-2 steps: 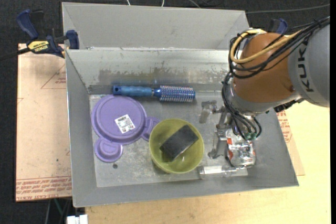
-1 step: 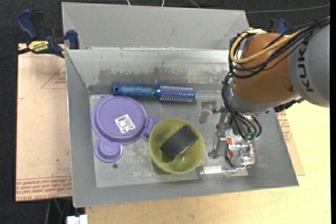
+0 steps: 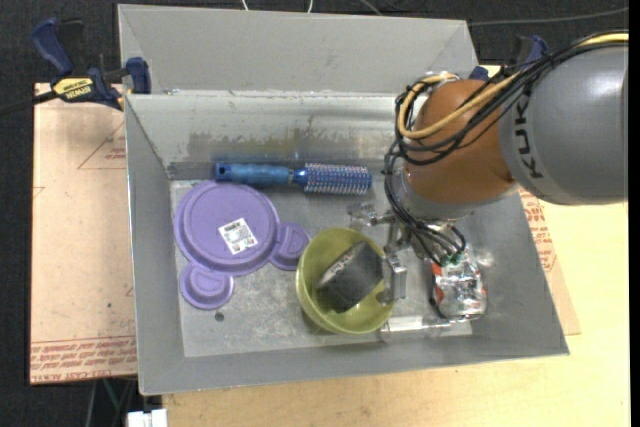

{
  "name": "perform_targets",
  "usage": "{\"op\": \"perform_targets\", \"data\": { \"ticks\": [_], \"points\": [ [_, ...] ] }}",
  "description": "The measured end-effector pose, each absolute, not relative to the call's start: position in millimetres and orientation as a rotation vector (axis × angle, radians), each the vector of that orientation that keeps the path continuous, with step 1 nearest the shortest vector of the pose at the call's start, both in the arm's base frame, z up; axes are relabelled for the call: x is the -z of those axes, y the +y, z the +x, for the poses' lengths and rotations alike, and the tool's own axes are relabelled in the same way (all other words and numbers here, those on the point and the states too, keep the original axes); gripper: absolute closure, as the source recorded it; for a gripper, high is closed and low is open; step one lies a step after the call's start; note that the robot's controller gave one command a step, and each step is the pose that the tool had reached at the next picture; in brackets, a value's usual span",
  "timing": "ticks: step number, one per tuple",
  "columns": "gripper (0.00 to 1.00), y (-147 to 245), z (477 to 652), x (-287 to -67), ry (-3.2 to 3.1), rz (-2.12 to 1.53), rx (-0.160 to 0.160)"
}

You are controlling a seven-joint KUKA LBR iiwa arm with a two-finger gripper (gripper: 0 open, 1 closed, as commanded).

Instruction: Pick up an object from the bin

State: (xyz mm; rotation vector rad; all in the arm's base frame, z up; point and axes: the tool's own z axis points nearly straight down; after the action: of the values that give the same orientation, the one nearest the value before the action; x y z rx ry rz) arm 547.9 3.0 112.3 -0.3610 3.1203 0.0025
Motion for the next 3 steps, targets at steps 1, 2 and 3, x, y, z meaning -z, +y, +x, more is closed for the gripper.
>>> {"op": "perform_targets", "data": {
  "ticks": [1, 2, 3],
  "points": [
    [0.0, 17, 561.2, -74, 3.095, -0.445, 0.004],
    [0.0, 33, 552.7, -70, 3.123, -0.268, -0.003],
    [0.0, 91, 557.5, -70, 3.089, -0.518, -0.001]
  ]
}}
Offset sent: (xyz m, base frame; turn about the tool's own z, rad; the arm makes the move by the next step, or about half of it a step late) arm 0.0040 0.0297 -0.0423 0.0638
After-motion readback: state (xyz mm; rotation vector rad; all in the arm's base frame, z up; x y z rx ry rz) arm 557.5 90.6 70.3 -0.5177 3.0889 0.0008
